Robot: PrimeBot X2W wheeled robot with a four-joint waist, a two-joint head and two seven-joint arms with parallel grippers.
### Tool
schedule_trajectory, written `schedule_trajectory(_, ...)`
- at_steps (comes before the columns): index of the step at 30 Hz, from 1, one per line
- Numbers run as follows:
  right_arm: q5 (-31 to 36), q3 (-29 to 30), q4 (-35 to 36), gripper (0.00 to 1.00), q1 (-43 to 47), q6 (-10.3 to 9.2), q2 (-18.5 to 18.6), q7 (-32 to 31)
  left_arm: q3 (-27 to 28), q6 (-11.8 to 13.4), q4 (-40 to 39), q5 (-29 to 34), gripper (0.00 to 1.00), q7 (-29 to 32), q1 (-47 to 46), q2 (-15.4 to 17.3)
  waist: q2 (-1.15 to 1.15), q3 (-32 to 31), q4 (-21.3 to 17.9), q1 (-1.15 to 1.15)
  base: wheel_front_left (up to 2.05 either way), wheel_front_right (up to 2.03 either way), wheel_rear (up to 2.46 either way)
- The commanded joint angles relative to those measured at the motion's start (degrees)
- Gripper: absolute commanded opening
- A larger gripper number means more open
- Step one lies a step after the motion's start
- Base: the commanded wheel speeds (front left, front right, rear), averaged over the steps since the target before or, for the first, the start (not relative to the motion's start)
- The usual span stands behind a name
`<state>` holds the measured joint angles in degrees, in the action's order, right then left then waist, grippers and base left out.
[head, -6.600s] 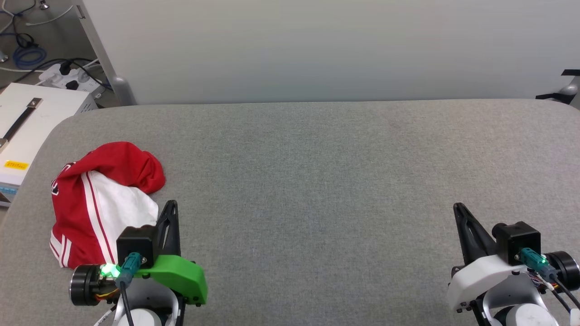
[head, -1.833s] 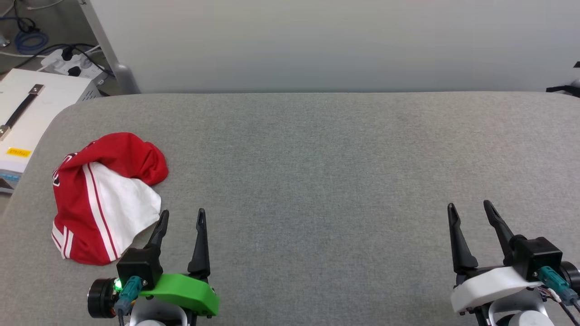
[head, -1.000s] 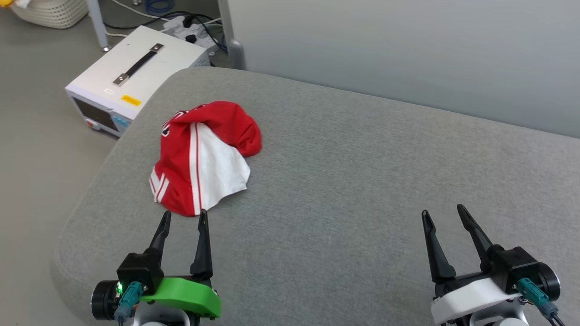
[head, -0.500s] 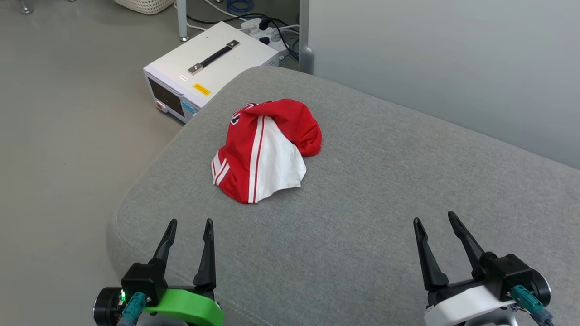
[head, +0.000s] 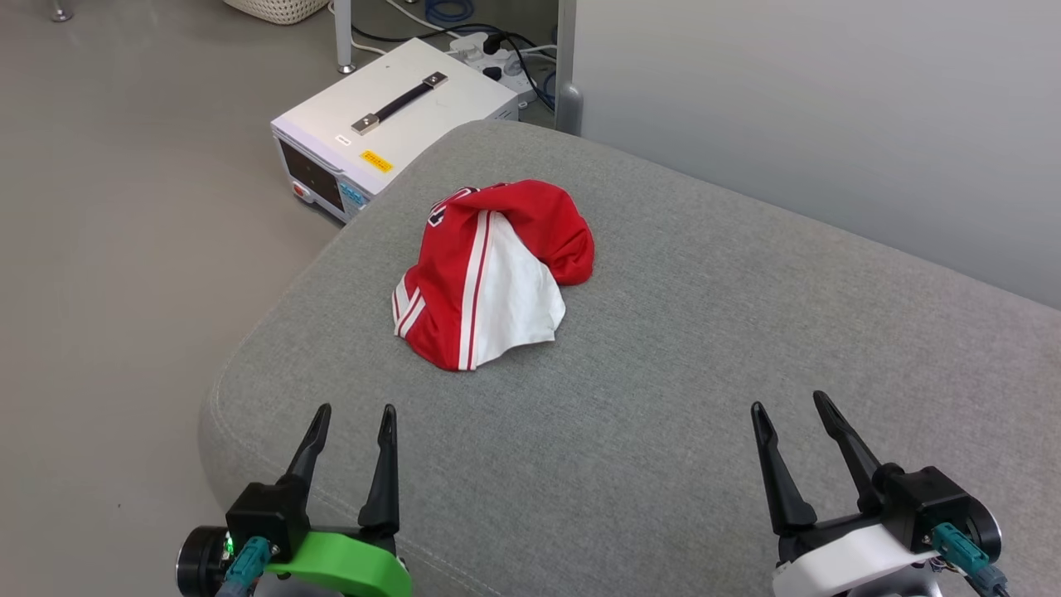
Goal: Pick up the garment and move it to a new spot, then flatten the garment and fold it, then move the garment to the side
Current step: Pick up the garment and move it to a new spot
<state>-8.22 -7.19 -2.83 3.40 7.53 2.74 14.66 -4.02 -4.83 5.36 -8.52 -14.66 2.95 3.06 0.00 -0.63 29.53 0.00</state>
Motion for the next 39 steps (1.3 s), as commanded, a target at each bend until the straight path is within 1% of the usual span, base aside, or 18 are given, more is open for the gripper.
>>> schedule_trajectory(1, 0.6, 0.2, 0.2, 1.00, 0.0, -0.04, 0.1, 0.3, -0.2, -0.3, 0.6, -0.4, 1.00, -0.3, 0.6, -0.2, 0.00, 0.9, -0.7, 0.00, 0.00, 0.00, 0.00)
schedule_trajectory(4, 1.6, 0.5, 0.2, 1.00, -0.7, -0.04, 0.1, 0.3, 0.1, -0.3, 2.8, -1.4, 1.00, -0.3, -0.4, -0.2, 0.00, 3.3, -2.1, 0.00, 0.00, 0.00, 0.00)
schedule_trajectory(8, 3.2, 0.6, 0.5, 1.00, -2.2, -0.04, 0.1, 0.3, -0.4, -1.3, 6.6, -1.2, 1.00, -0.3, -3.6, -0.1, 0.00, 6.7, -4.2, 0.00, 0.00, 0.00, 0.00)
schedule_trajectory(10, 4.1, 0.6, 1.0, 1.00, -3.1, -0.04, 0.3, 0.3, -1.4, -1.9, 11.2, -2.2, 1.00, -0.3, -6.4, 0.3, 0.00, 8.8, -5.3, 0.00, 0.00, 0.00, 0.00)
schedule_trajectory(13, 4.8, -0.1, 1.1, 1.00, -4.1, -0.04, 1.0, 0.3, -3.6, -2.3, 16.5, -2.5, 1.00, 0.8, -12.3, 1.9, 0.00, 11.5, -7.1, 0.00, 0.00, 0.00, 0.00)
schedule_trajectory(15, 5.1, -0.6, 1.2, 1.00, -4.9, -0.04, 1.3, 0.3, -4.8, -2.5, 19.6, -3.3, 1.00, 2.8, -16.8, 3.0, 0.00, 13.3, -8.4, 0.00, 0.00, 0.00, 0.00)
schedule_trajectory(18, 5.3, -1.2, 1.5, 1.00, -6.6, -0.04, 1.7, 0.3, -7.0, -2.6, 23.6, -3.3, 1.00, 6.9, -24.0, 5.6, 0.00, 16.2, -10.5, 0.00, 0.00, 0.00, 0.00)
schedule_trajectory(22, 5.3, -2.2, 1.2, 1.00, -8.9, -0.04, 2.5, 0.3, -8.9, -2.6, 28.3, -5.8, 1.00, 14.0, -32.4, 7.8, 0.00, 19.6, -13.0, 0.00, 0.00, 0.00, 0.00)
schedule_trajectory(25, 5.5, -3.1, 1.2, 1.00, -10.3, -0.04, 2.3, 0.3, -10.6, -2.6, 31.0, -8.6, 1.00, 17.8, -37.7, 9.5, 0.00, 21.7, -14.6, 0.00, 0.00, 0.00, 0.00)
schedule_trajectory(31, 5.7, -4.6, 0.7, 1.00, -12.0, -0.04, 2.2, 0.3, -14.1, -2.6, 36.0, -14.5, 1.00, 23.9, -43.6, 12.8, 0.00, 24.1, -16.9, 0.00, 0.00, 0.00, 0.00)
schedule_trajectory(34, 5.6, -4.8, 0.4, 1.00, -12.5, -0.04, 2.2, 0.3, -15.7, -2.7, 38.7, -16.3, 1.00, 25.7, -44.7, 14.2, 0.00, 24.8, -17.6, 0.00, 0.00, 0.00, 0.00)
schedule_trajectory(38, 5.7, -4.6, 0.3, 1.00, -12.8, -0.04, 2.1, 0.3, -18.0, -2.7, 41.7, -19.1, 1.00, 26.8, -45.0, 15.1, 0.00, 25.2, -18.1, 0.00, 0.00, 0.00, 0.00)
schedule_trajectory(39, 5.6, -4.5, 0.1, 1.00, -12.8, -0.04, 2.1, 0.3, -19.0, -2.7, 42.4, -19.8, 0.88, 27.4, -44.9, 15.2, 0.00, 25.2, -18.2, 0.00, 0.00, 0.00, 0.00)
